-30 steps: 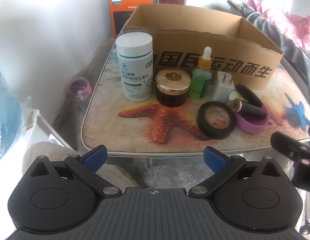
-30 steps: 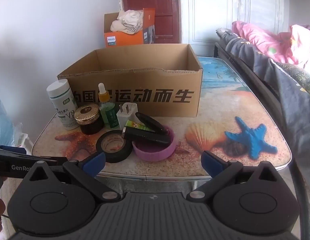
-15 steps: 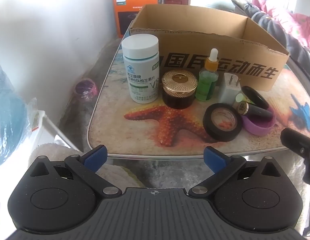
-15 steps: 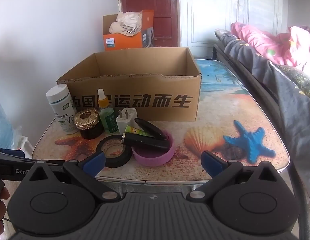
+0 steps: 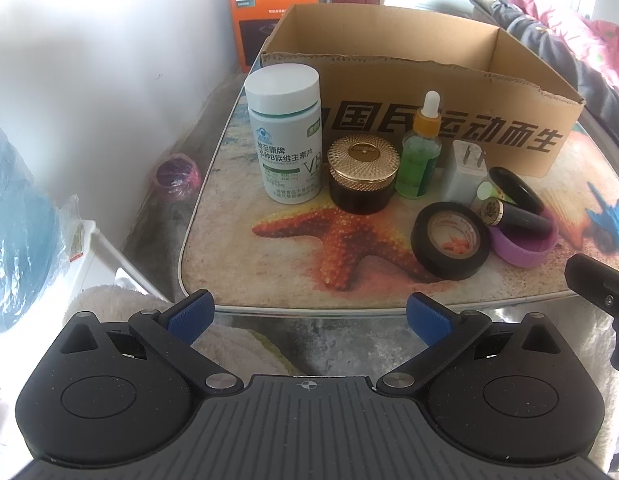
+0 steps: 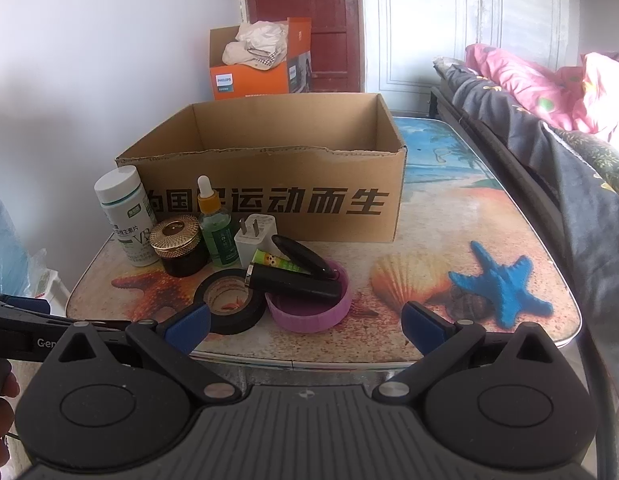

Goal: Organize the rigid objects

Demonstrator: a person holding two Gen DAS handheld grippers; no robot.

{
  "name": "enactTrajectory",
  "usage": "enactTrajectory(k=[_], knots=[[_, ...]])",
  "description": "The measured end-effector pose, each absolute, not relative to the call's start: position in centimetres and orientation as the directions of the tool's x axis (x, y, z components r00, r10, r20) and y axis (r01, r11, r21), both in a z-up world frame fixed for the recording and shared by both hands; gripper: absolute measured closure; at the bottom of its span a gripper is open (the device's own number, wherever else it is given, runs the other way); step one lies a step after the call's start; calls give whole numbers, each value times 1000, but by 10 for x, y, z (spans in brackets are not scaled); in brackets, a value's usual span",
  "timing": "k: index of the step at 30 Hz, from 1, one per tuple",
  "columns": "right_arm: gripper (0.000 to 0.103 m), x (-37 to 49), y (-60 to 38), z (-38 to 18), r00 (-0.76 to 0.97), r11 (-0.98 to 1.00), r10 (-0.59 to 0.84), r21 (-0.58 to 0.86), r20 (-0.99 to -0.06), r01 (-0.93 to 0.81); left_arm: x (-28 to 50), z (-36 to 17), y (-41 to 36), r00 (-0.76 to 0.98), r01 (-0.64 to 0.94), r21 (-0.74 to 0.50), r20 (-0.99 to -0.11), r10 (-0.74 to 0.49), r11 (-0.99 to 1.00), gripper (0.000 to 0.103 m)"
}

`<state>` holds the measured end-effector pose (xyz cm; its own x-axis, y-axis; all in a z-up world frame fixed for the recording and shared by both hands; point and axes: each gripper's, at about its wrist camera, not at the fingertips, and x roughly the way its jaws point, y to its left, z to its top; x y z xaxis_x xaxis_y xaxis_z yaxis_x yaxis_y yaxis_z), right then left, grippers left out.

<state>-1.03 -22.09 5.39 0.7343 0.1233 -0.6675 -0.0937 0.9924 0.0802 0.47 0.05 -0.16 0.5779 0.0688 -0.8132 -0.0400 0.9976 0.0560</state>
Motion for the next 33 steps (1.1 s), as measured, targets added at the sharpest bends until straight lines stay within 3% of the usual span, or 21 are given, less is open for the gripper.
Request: enactTrajectory(k=[33], knots=[[0,-10,-219,57,734,988,154,109,-662,-109,5,-3,5,571,-54,58,-817,78,997,0]])
